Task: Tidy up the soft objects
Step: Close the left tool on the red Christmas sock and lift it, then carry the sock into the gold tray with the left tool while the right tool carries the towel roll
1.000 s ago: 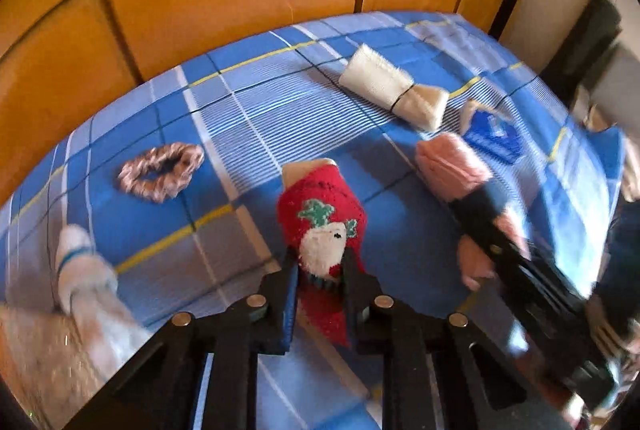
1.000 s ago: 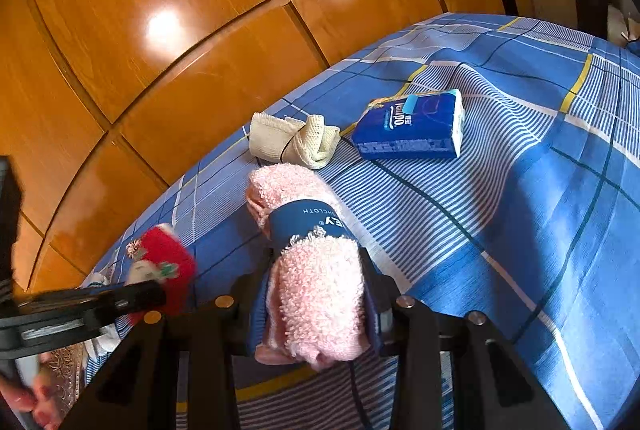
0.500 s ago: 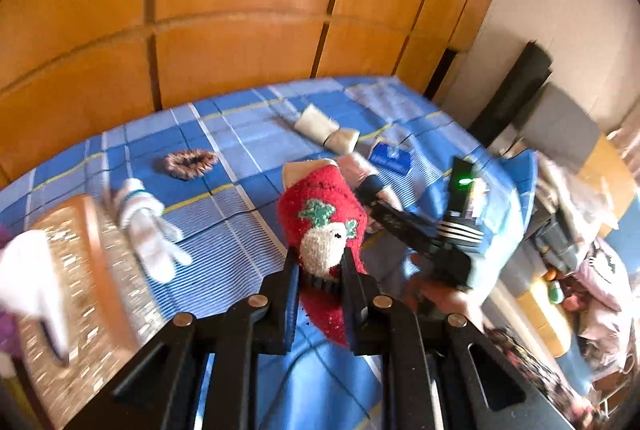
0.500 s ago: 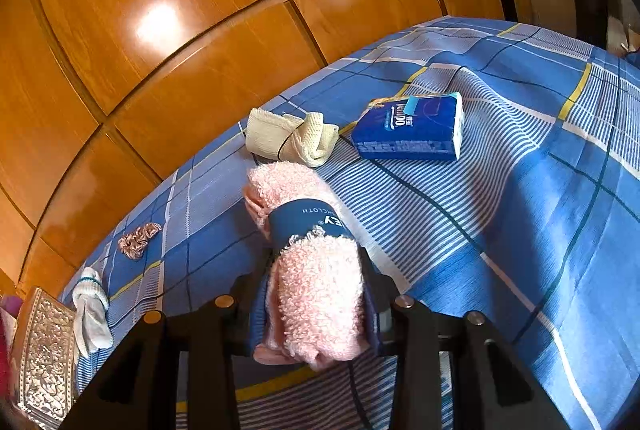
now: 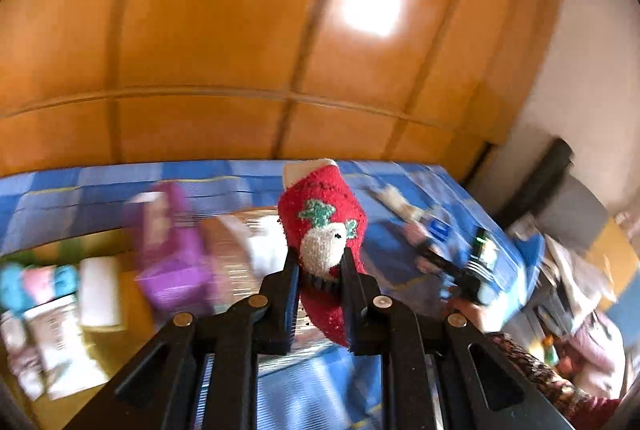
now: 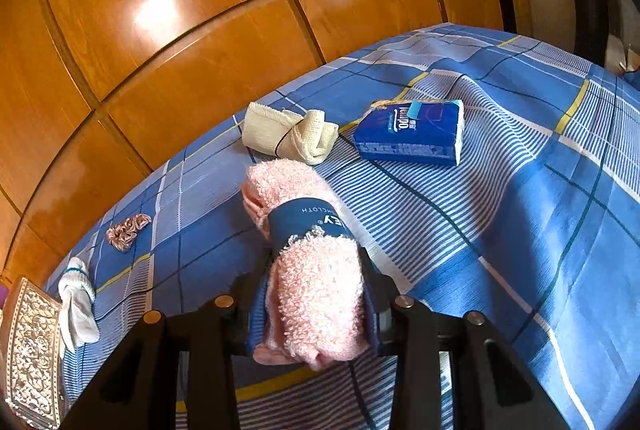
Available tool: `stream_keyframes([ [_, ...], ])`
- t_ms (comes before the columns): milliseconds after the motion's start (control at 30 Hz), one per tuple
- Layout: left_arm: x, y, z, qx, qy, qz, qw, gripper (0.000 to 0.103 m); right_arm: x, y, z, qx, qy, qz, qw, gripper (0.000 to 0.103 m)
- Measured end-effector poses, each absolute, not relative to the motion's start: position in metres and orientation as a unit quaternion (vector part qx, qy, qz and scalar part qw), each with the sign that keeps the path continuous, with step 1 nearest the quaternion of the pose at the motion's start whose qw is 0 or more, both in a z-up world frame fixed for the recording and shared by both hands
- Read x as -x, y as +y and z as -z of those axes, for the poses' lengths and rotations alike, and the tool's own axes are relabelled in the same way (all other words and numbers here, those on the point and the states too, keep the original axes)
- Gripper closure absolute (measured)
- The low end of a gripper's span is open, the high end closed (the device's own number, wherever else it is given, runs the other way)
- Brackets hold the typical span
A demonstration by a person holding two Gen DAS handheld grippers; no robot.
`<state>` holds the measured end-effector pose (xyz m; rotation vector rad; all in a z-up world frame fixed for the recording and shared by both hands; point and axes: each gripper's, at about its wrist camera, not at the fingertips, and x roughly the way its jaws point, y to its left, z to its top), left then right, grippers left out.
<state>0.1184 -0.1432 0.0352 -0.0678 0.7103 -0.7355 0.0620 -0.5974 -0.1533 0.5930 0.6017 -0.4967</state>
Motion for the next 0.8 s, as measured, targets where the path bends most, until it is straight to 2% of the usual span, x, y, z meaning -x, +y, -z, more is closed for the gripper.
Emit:
stream_keyframes([
  [133,-0.139,-0.094,-0.019,0.046,0.351,0.293,0.888,0.085,-0.064,-0.595,0.152,-0.275,0.294,0.244,0.882,0.066],
  [300,-0.165,-0.047,0.024,0.071,0.402,0.232,0.883,0.085,-0.066,-0.593,0.151,-0.263,0.301,0.251,0.881,0.066],
  [667,-0.192,-0.023,0.117,0.043,0.484,0.17,0.857,0.085,-0.059,-0.577,0.136,-0.199,0.286,0.333,0.876,0.065],
  [733,-0.191,-0.024,0.123,0.036,0.486,0.165,0.858,0.084,-0.054,-0.576,0.133,-0.197,0.275,0.346,0.875,0.065],
  [800,-0.189,-0.025,0.124,0.029,0.485,0.161,0.859,0.076,-0.053,-0.576,0.132,-0.197,0.273,0.351,0.874,0.065],
])
